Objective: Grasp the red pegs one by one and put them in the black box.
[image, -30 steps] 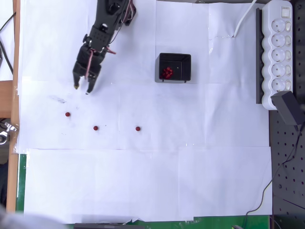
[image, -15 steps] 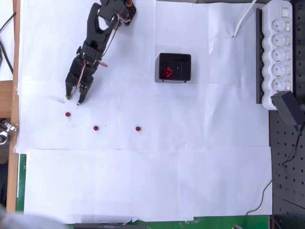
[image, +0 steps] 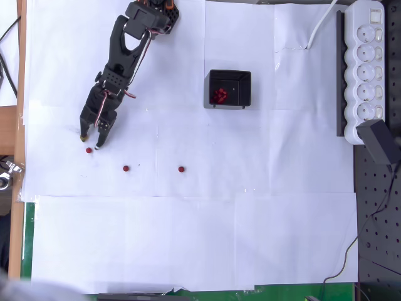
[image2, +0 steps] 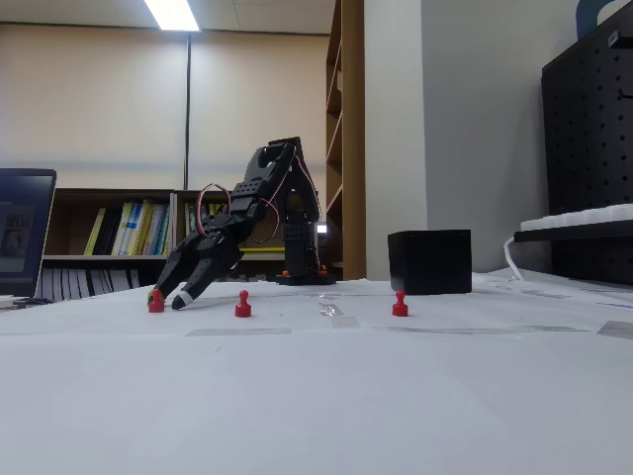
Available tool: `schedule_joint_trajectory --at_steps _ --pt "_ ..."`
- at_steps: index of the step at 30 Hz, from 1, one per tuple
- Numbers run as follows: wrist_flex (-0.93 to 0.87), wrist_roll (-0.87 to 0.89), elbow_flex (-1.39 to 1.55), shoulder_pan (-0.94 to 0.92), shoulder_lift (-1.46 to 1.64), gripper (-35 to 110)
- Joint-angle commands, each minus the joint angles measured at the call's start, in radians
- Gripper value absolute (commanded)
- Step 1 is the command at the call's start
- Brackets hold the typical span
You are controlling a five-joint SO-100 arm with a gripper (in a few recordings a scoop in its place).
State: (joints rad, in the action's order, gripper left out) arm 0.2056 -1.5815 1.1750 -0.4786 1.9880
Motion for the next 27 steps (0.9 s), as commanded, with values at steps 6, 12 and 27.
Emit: schedule_joint_trajectory --at_steps 6,12,27 --pt "0.092 -0.015 0.015 0.009 0.054 15" --pt "0.153 -0.017 0.015 0.025 0.075 15" --pt "0.147 -0.018 0.058 0.057 0.106 15"
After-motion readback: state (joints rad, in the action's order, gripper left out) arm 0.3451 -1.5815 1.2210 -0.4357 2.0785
